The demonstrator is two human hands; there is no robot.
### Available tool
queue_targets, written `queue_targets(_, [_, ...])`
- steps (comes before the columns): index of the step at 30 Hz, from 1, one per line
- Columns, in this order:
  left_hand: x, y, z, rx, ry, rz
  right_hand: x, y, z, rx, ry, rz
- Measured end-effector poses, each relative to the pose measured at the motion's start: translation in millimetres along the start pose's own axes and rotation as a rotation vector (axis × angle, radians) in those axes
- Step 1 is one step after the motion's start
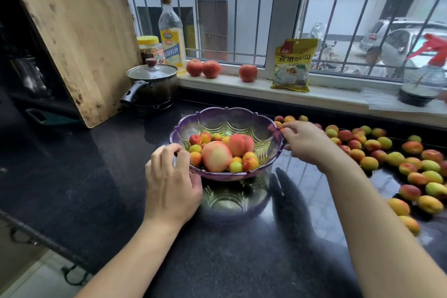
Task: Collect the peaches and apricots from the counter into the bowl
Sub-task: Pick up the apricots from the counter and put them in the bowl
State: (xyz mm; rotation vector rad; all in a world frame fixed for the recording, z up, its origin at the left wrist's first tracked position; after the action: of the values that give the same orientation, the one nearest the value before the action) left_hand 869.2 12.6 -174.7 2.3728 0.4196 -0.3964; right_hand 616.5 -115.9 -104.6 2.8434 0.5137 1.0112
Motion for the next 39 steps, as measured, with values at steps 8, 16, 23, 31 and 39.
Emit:
queue_targets(8, [1, -1, -2, -0.083, -0.079, 0.010, -28, 7, -4, -0.027, 0.413, 0.204])
queue_targets(16, [2, -3, 3, -0.079, -0.044, 0.069, -64, 3, 27, -0.174, -0.247, 0.151])
queue_targets(23, [2, -3, 2, -0.070, -0.041, 0.067, -71, 8, 36, -0.192, -0.346, 0.155])
queue_targets(31, [0, -3, 1, -0.067, -0.047, 0.069, -69, 10, 42, -0.267, -0.384, 0.103])
queue_targets(39, [-1, -3, 1, -0.072, -0.054, 0.079, -67, 7, 37, -0.310, -0.345, 0.092])
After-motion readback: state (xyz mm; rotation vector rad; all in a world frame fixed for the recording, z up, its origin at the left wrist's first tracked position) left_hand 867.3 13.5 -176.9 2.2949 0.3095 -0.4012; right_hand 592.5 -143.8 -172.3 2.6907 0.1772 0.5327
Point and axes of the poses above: each hand's wrist, its own y-axis towards the middle knuckle, its own z-axis out of the palm, x = y × z, the point moved 3 cm from there along y, towards the middle knuckle, and after that the axes turned 12 degrees about -z, right-handed, at the moved point
